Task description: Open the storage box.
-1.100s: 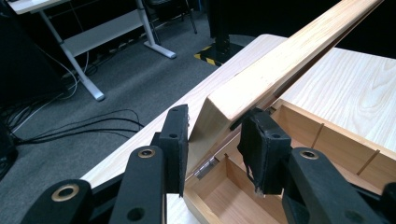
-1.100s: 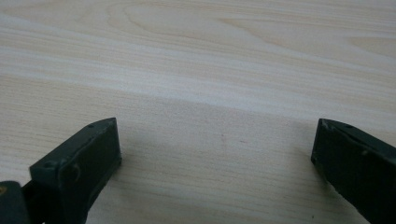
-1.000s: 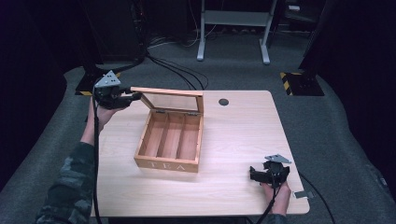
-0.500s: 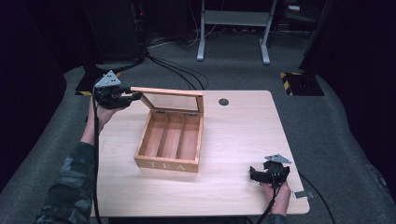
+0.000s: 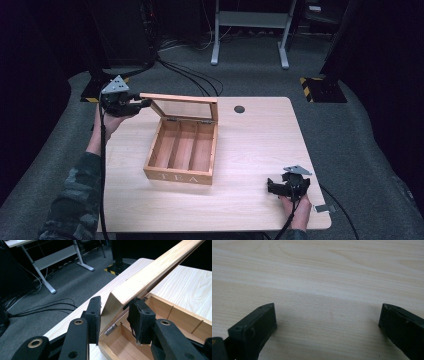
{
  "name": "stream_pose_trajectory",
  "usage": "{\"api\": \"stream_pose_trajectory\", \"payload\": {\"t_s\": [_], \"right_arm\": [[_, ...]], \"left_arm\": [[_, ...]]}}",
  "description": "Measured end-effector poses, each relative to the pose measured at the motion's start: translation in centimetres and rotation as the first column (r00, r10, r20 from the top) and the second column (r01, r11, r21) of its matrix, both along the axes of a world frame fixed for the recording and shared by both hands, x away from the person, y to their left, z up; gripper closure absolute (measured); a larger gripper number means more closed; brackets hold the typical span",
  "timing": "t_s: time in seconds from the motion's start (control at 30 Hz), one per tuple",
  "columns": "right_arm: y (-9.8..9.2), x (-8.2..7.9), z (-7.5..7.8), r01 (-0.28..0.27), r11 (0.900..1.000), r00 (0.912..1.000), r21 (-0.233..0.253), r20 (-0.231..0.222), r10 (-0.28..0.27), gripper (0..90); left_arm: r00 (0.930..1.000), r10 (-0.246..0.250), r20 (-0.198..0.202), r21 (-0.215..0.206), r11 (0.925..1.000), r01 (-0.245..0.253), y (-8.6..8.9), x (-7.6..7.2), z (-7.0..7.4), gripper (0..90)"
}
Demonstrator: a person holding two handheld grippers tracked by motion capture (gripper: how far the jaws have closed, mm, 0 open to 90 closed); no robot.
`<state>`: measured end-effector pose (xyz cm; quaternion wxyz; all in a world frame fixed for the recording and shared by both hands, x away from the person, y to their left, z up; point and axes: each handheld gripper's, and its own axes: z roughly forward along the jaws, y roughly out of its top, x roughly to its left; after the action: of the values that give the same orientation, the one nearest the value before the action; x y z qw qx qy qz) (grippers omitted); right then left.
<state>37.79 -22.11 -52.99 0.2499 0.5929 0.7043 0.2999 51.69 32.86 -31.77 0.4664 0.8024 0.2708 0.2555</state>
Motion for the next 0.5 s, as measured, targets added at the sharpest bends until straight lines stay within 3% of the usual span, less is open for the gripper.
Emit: {"api": "stream_pose_trajectory", "payload": {"t_s": [0.5], "right_arm": [[0.02,0.00,-0.02,-0.001,1.000,1.0000,0.003,0.005,0.001,1.1]], "left_arm": [[1.0000,0.000,0.007,0.001,1.0000,0.000,0.02,-0.42,-0.22,62.4]]}}
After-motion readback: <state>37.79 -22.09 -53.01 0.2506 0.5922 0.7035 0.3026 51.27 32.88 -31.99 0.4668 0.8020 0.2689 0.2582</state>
